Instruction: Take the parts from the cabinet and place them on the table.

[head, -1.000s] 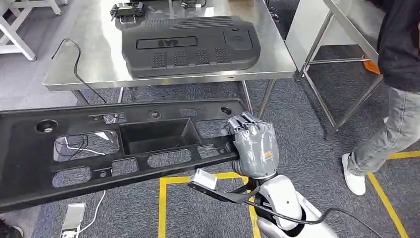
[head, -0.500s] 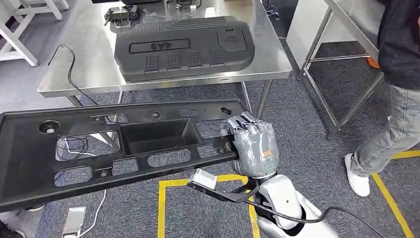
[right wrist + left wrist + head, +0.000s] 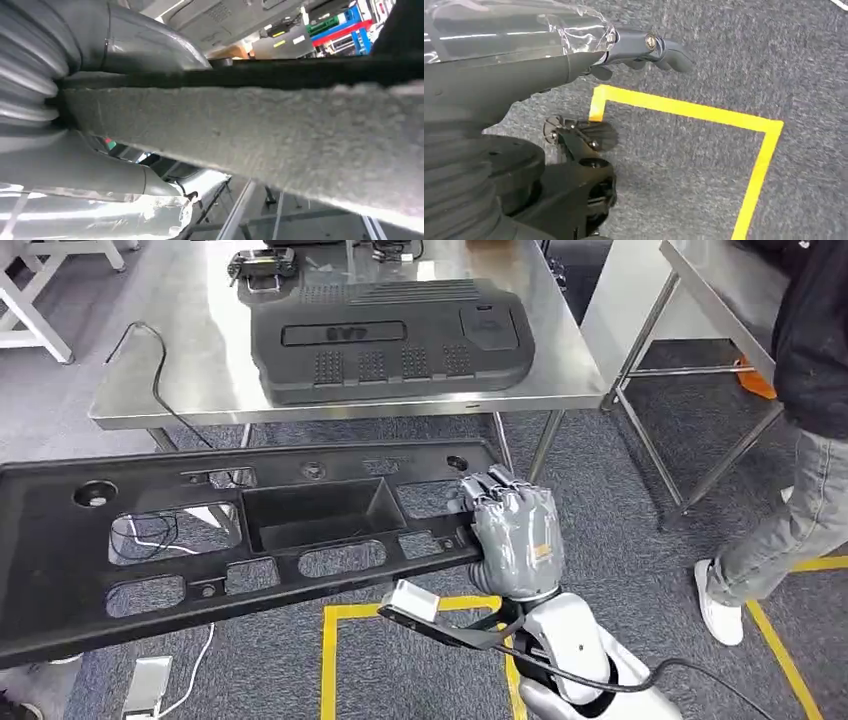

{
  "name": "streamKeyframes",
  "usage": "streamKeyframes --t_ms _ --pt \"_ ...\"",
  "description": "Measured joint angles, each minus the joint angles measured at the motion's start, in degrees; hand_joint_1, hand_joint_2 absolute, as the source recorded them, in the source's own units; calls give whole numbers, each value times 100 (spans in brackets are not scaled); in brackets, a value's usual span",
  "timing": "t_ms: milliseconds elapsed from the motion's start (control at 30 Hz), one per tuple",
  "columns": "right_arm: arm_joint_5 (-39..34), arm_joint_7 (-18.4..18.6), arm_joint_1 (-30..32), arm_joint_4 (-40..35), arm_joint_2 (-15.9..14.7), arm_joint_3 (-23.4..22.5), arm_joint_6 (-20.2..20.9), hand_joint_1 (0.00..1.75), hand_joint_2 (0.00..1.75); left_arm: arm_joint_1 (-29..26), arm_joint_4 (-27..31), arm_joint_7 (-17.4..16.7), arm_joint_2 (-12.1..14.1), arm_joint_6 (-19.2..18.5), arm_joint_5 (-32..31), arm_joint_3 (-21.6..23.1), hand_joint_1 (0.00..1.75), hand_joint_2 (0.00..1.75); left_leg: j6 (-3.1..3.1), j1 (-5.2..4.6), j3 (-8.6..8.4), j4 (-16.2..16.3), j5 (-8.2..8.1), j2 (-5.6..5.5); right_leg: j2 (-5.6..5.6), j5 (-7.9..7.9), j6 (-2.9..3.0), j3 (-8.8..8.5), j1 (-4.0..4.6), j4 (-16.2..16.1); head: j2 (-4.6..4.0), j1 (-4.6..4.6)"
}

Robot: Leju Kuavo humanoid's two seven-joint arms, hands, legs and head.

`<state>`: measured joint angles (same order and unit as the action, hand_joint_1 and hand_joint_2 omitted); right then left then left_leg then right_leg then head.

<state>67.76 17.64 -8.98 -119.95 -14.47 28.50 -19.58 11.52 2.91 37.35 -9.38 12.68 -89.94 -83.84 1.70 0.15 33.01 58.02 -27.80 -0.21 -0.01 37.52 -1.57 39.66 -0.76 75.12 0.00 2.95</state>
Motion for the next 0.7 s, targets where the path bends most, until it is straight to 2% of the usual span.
streamKeyframes --t_ms 33,67,133,167,200,233,300,333,367,400,433,467,500,533,567,600,667,700 --pt "0 0 5 0 -2 0 0 175 175 -5 0 0 0 0 0 0 0 175 7 0 -5 7 -7 -2 -1 -40 -4 144 -2 189 0 13" --pt "-7 2 3 0 -2 0 2 175 175 -6 0 0 0 0 0 0 0 175 9 0 -17 14 -20 -7 -1 -248 -1 89 -3 3 0 22" --pt "-53 0 1 0 -2 0 2 175 175 -5 0 -2 0 -2 0 0 0 175 -13 3 -61 37 -64 -21 -2 -812 24 -325 -11 -948 0 53" --pt "-78 0 -2 0 -2 0 2 175 175 -4 0 -2 0 -4 0 0 0 175 -43 3 -75 65 -98 -25 -6 -984 38 -533 -14 -1465 0 70" --pt "-120 0 -5 2 -2 0 4 175 175 5 0 -4 0 -7 0 0 0 175 -76 -22 -60 74 -113 -22 0 -855 55 -562 3 -1474 0 59" --pt "-153 -2 -10 -9 0 2 2 175 175 8 0 -4 2 -7 0 0 0 175 -102 -42 -39 112 -131 -33 18 -911 100 -558 2 -1524 0 66" --pt "-131 -11 -2 -9 -9 4 4 175 175 6 0 -4 0 -9 -2 0 0 175 -133 -28 -64 81 -129 -30 27 -894 137 -554 31 -1522 0 33" --pt "-53 -15 -7 -9 -11 4 2 175 175 8 0 -4 2 -7 -2 2 0 175 -168 -25 -72 77 -134 -30 27 -902 170 -559 31 -1534 0 37" --pt "7 -22 -10 -11 -7 4 2 175 175 14 0 -4 2 -9 -2 2 0 175 -200 -17 -83 114 -183 -31 11 -922 204 -587 -13 -1569 0 31" --pt "42 -31 -10 -13 -4 4 2 175 175 16 0 -4 2 -7 -2 2 0 175 -244 -21 -35 299 -304 -14 5 -913 224 -602 -16 -1572 0 11" --pt "57 -33 -10 -13 -4 4 4 175 175 18 0 -4 2 -9 -2 2 0 175 -272 -5 103 592 -476 -12 -6 -905 252 -605 -17 -1572 0 -33" --pt "50 -33 -10 -13 -2 7 15 175 175 15 0 -4 2 -9 0 2 0 175 -302 12 361 1123 -731 -11 -16 -898 266 -609 -13 -1570 0 -44" --pt "33 -28 -10 -13 -2 7 39 175 175 8 0 -4 2 -11 0 2 0 175 -319 19 598 1583 -903 -11 -21 -891 275 -611 -8 -1569 0 -39" --pt "15 -30 -8 -13 -2 7 63 175 175 3 0 -4 2 -15 0 2 0 175 -327 22 766 1879 -954 -11 -22 -887 280 -613 -8 -1568 0 -44" --pt "11 -28 -6 -13 -2 7 74 175 175 1 0 -4 2 -20 0 2 0 175 -323 24 803 1906 -895 -11 -20 -881 279 -622 -8 -1568 0 -48" --pt "7 -31 -7 -13 -2 7 81 175 175 5 0 -7 2 -26 0 4 0 175 -303 25 709 1651 -682 -11 -16 -870 275 -640 -8 -1568 0 -48" --pt "6 -31 -8 -13 -2 7 94 175 175 10 0 -7 2 -28 0 4 0 175 -249 23 245 633 -121 -11 -9 -837 249 -703 -8 -1568 0 -52" --pt "7 -31 -10 -15 -2 7 94 175 175 11 0 -7 2 -31 0 4 0 175 -222 21 80 245 19 -11 -9 -824 231 -719 -8 -1571 0 -57"
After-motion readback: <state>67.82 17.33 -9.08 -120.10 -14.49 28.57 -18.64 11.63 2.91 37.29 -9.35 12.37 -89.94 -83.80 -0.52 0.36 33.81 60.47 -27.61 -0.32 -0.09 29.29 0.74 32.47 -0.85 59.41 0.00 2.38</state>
